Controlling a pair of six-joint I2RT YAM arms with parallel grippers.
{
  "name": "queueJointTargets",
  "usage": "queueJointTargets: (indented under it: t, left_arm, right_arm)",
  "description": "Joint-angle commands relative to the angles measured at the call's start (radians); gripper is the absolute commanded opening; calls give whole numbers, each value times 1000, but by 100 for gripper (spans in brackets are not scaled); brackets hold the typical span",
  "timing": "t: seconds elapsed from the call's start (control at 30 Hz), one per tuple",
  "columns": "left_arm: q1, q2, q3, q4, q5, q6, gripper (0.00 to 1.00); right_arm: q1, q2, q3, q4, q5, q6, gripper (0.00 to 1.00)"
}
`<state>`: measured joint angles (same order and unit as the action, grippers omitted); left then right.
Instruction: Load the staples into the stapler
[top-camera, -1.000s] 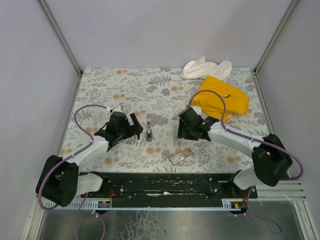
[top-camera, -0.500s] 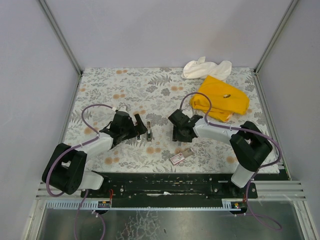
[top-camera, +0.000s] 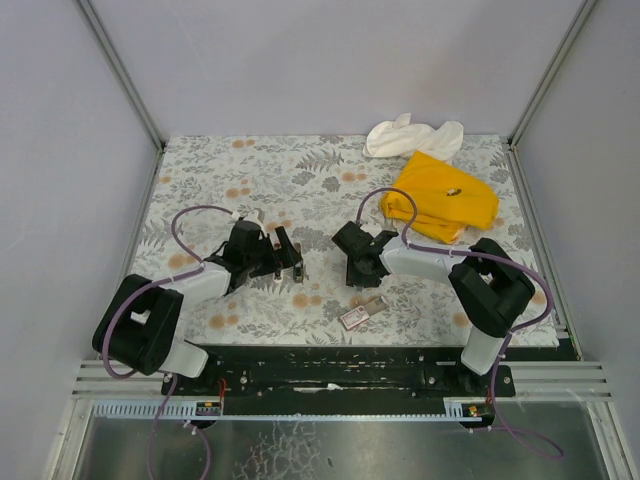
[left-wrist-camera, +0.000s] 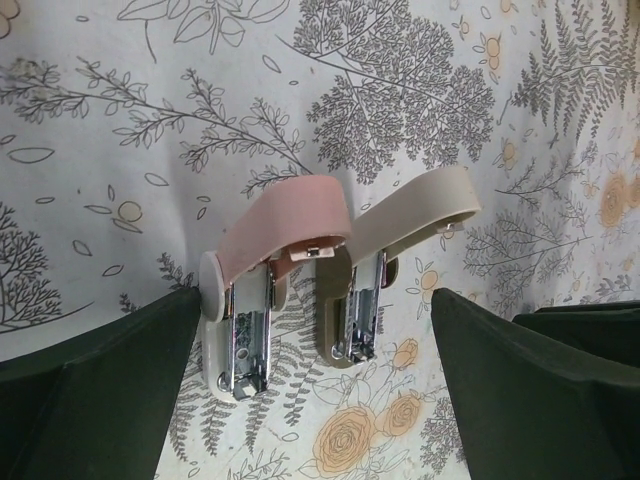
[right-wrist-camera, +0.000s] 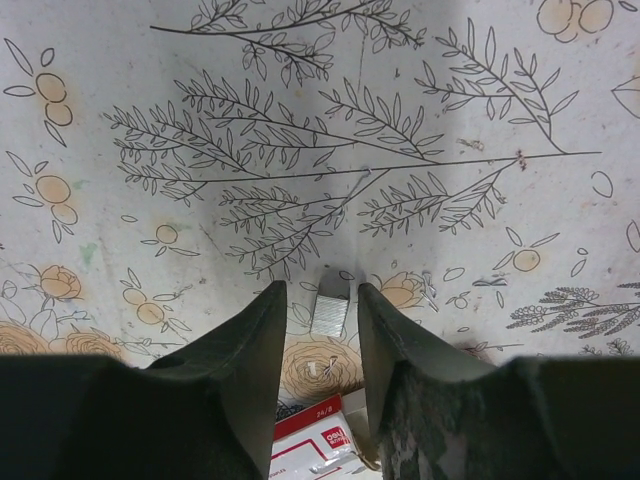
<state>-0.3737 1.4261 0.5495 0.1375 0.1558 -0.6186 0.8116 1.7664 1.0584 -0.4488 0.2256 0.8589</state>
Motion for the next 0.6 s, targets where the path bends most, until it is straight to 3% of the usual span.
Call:
queueJointTargets:
  t: [0.0,0.27,0.57]
  left_arm:
    - [3,36,7,51,52,20,98]
    - [-25,46,6,56,76,12,99]
    - [-93,51,0,68,90,-23,99]
  right_arm:
    - [13,1,23,-21,37,23,40]
    - [14,-7,0,-4,28,30,31]
    - [14,-64,-49,44,24,13,29]
